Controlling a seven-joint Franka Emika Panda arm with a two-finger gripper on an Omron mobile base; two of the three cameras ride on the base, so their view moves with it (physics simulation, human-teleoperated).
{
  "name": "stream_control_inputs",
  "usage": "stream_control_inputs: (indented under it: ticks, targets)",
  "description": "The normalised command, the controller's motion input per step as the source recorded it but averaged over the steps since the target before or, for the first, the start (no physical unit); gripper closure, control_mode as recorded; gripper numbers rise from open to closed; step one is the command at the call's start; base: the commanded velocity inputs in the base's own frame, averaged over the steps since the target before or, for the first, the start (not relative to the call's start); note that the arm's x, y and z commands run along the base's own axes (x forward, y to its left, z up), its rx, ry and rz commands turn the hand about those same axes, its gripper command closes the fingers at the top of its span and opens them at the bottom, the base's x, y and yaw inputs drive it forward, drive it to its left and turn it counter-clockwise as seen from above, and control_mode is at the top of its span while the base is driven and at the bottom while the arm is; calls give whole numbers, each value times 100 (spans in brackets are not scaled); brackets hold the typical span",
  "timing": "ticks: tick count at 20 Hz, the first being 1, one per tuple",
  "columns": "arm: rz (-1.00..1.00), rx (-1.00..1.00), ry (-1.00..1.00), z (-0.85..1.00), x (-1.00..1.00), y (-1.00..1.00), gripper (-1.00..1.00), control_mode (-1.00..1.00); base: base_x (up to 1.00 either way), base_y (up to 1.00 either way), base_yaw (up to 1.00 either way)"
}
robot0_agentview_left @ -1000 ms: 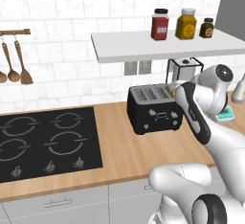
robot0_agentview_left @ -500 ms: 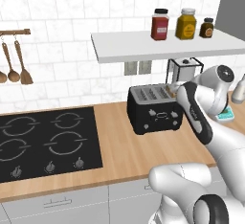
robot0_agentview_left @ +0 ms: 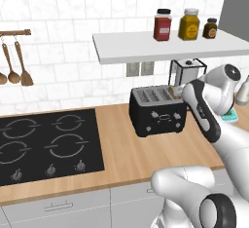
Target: Start the toaster. Once the lever pops up, take the bread to the plate on the dining counter.
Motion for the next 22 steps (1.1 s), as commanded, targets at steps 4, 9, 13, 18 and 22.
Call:
stream_control_inputs:
  ticks: [4, 9, 13, 18, 22]
  targets:
    - [0, 0, 3, 0, 2, 0, -100, -100, 0, 0, 0]
    - [-2, 0, 0, -1, 20, -1, -100, -100, 0, 0, 0]
    - [-2, 0, 0, -4, 34, -13, -100, -100, 0, 0, 0]
    - [0, 0, 1, -6, 35, -13, -100, -100, 0, 0, 0]
    - [0, 0, 9, -13, 9, -15, -100, -100, 0, 0, 0]
